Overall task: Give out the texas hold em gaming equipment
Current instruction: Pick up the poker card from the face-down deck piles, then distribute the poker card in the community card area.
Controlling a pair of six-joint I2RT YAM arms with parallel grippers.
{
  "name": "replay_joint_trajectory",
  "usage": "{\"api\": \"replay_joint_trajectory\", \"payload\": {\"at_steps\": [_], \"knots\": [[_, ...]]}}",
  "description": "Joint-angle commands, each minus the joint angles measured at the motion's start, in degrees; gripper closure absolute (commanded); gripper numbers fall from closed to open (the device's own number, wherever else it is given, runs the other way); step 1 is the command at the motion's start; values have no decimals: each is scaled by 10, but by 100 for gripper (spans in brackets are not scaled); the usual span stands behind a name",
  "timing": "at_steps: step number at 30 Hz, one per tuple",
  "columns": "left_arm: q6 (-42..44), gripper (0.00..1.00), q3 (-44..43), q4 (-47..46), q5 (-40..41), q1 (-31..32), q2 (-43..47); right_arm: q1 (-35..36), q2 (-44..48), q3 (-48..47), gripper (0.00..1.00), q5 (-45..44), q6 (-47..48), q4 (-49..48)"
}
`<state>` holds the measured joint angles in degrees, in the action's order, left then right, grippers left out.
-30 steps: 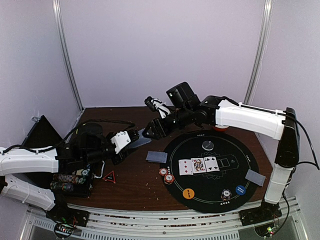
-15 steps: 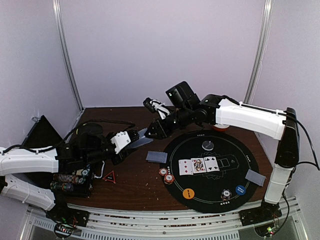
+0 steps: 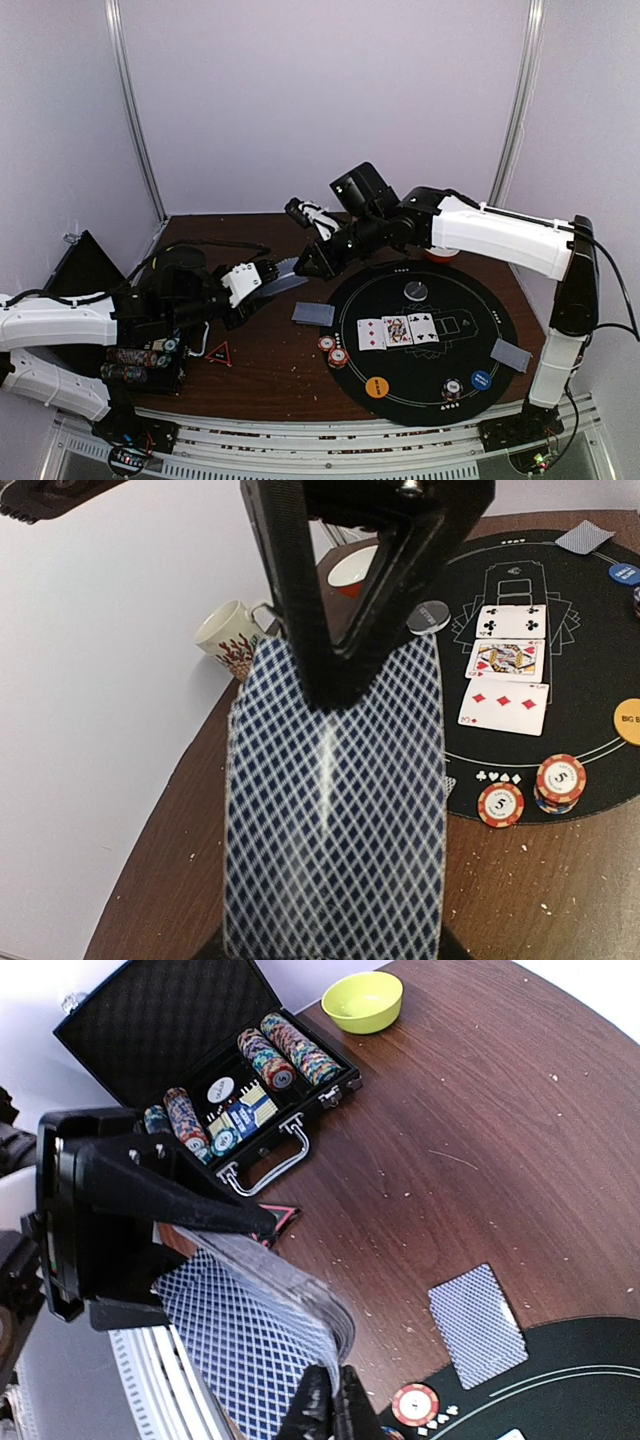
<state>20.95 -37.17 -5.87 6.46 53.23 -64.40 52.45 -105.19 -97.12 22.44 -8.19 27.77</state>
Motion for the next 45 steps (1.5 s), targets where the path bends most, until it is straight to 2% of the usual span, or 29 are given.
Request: {"api": "replay_joint_trajectory", "payload": {"at_steps": [1, 8, 12, 15, 18, 22, 25, 29, 33, 45], "knots": [[1, 60, -2, -41, -3, -1, 3, 0, 36, -9, 100, -47, 6, 51], [1, 60, -3, -40, -5, -1, 2, -13, 79, -4, 100, -76, -10, 82], [1, 60, -3, -40, -5, -1, 5, -58, 162, 46, 100, -114, -89, 60], [-1, 60, -4, -39, -8, -1, 6, -126, 269, 173, 100, -147, -221, -50], [0, 59, -4, -39, -9, -1, 9, -184, 385, 361, 100, -242, -342, -131], [-1, 59, -3, -41, -9, 0, 12, -204, 518, 562, 100, -382, -495, -194], [-2, 59, -4, -39, -13, -1, 10, -205, 569, 660, 100, -435, -591, -203], [-2, 59, -4, -39, -12, 0, 9, -205, 569, 746, 100, -442, -680, -225], [-2, 60, -3, -39, -9, -1, 8, -205, 536, 800, 100, -428, -700, -286], [-1, 60, -3, -39, -6, 0, 6, -199, 403, 838, 100, -390, -781, -409]]}}
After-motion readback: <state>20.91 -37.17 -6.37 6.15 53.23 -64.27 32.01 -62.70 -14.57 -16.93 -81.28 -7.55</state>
